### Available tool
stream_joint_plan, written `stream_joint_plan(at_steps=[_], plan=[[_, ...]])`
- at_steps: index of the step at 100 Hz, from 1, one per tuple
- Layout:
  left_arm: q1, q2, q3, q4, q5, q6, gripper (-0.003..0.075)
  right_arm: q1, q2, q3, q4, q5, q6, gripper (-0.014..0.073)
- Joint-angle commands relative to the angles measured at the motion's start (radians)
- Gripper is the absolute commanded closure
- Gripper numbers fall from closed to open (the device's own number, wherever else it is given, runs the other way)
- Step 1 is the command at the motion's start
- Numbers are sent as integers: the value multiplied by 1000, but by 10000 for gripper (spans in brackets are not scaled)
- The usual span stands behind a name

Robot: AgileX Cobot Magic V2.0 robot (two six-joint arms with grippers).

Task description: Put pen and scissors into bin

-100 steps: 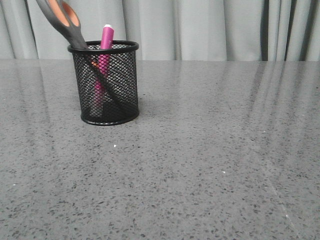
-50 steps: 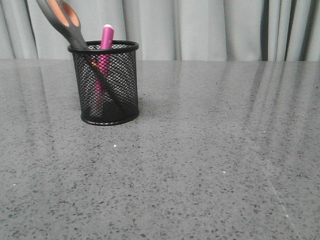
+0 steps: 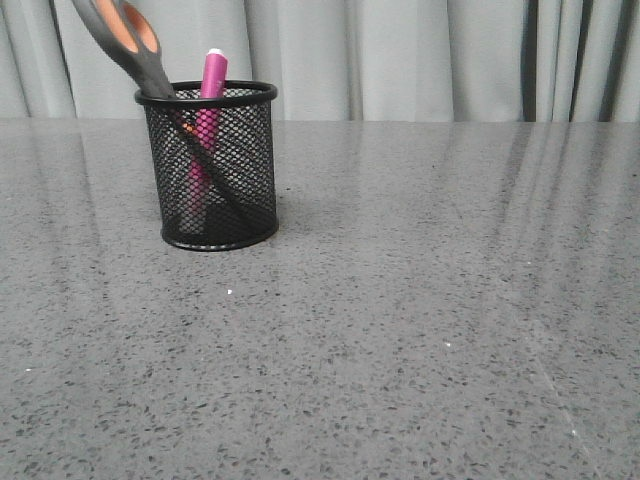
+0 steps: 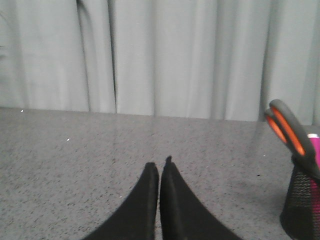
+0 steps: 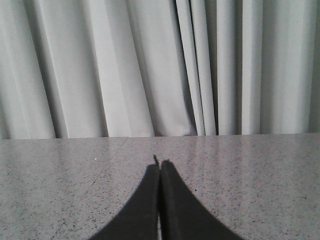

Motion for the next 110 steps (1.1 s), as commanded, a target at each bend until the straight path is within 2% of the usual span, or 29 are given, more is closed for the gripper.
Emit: stream_joint_plan(at_steps=[1, 5, 10, 25, 54, 63, 110], plan=[[-6, 13, -3, 313, -98, -366, 741, -6, 7, -26, 5, -66, -11, 662], [-6, 13, 14, 458, -123, -504, 742, -6, 7, -26, 5, -66, -11, 662], [-9, 4, 32, 564, -139, -576, 742, -6, 7, -26, 5, -66, -11, 662], [-43, -66, 94, 641, -144, -585, 741, -6, 7, -26, 5, -66, -11, 662], [-70, -212, 237, 655, -154, -587, 742, -6, 7, -26, 5, -66, -11, 662], [-70, -211, 283, 645, -212, -599, 742, -6, 7, -26, 5, -66, -11, 662], [-70, -214, 280, 628, -206, -605, 742, -6, 9, -26, 5, -66, -11, 662]])
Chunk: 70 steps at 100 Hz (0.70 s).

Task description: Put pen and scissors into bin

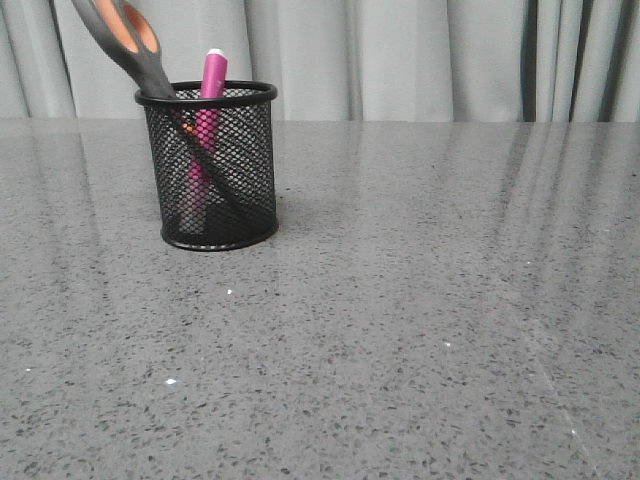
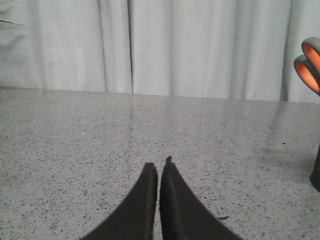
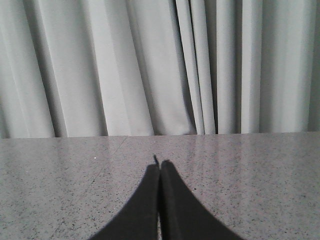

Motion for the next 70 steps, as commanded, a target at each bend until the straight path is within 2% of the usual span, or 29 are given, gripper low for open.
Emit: stream_joint_plan(at_steps=[1, 65, 70], plan=[[-10, -28, 23, -8, -82, -8, 741, -6, 9, -27, 5, -70, -11, 662], [-10, -28, 23, -8, -82, -8, 741, -7, 9, -27, 5, -66, -20, 662], [-10, -28, 23, -8, -82, -8, 741, -7, 9, -27, 63, -35, -37, 662]])
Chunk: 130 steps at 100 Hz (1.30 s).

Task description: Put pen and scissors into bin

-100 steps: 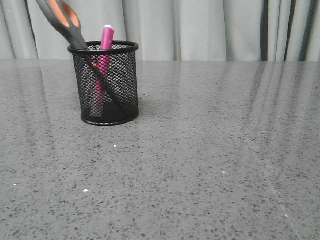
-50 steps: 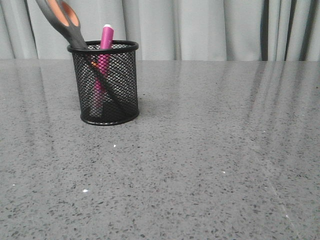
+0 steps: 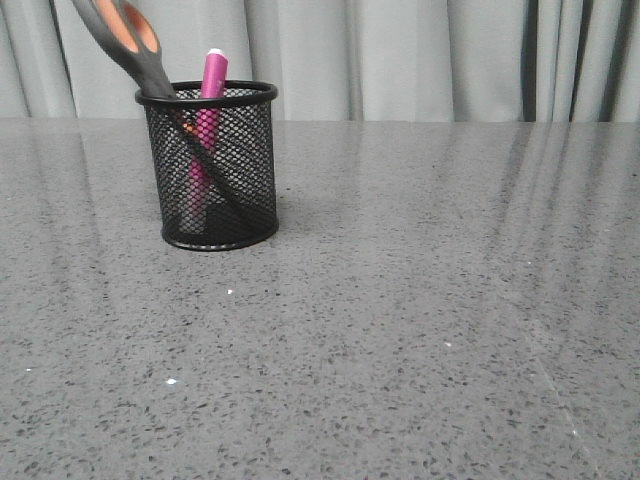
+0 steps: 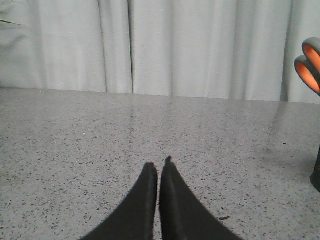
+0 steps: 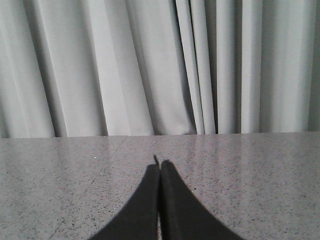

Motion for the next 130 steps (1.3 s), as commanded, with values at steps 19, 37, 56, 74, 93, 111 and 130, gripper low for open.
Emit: stream_joint_plan(at_steps=[19, 37, 56, 74, 93, 111, 130], plan=[[-10, -28, 23, -8, -80, -8, 741, 16, 9, -15, 363, 49, -380, 662], [-10, -28, 23, -8, -80, -8, 741, 50, -41, 35, 349, 65, -443, 662], [-10, -28, 23, -8, -80, -8, 741, 50, -191, 126, 349, 140, -443, 662], [-10, -26, 23, -8, -80, -8, 742, 50, -220, 131, 353, 248, -443, 662], [-10, -26, 23, -8, -80, -8, 742, 50, -220, 131, 353, 260, -443, 662], [-10, -26, 23, -8, -80, -8, 742, 50, -220, 131, 353, 262, -443, 662], [-10, -26, 23, -8, -80, -8, 742, 50, -220, 131, 353, 262, -443, 662]])
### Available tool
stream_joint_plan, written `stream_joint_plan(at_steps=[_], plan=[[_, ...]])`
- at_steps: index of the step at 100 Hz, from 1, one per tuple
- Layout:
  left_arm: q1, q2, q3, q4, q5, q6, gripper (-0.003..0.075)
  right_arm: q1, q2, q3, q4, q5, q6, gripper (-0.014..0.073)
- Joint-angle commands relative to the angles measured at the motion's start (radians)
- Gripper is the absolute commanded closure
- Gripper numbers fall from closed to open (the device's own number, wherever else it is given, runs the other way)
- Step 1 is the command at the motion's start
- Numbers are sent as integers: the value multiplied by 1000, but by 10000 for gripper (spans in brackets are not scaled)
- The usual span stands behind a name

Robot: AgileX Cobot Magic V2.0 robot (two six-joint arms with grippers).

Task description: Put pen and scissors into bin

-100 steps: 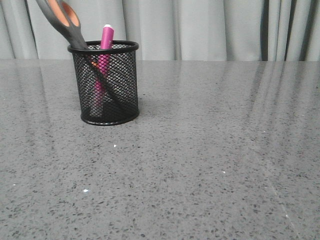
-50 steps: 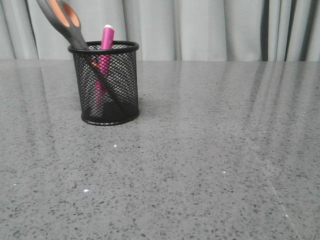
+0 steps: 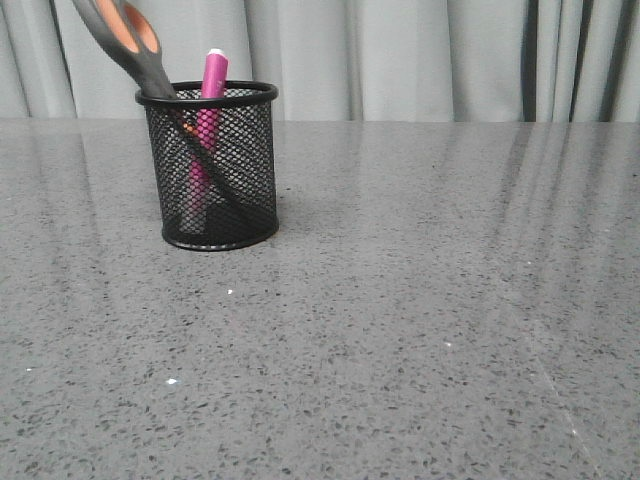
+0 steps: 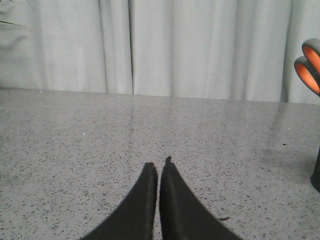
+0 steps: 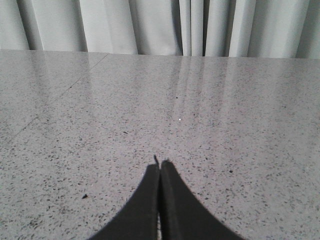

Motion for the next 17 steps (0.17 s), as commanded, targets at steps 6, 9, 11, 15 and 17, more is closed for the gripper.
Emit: stream_joint_plan(at_steps=[6, 9, 11, 15, 17], plan=[[-10, -26, 23, -8, -78, -8, 741, 1, -17, 17, -2, -73, -6, 662], [-10, -26, 23, -8, -78, -8, 741, 1, -17, 17, -2, -73, -6, 662], [-10, -26, 23, -8, -78, -8, 742, 1, -17, 17, -2, -73, -6, 662], [-10, -26, 23, -8, -78, -8, 741, 1, -17, 17, -2, -73, -6, 662], [-10, -26, 23, -8, -78, -8, 741, 1, -17, 17, -2, -73, -6, 662]])
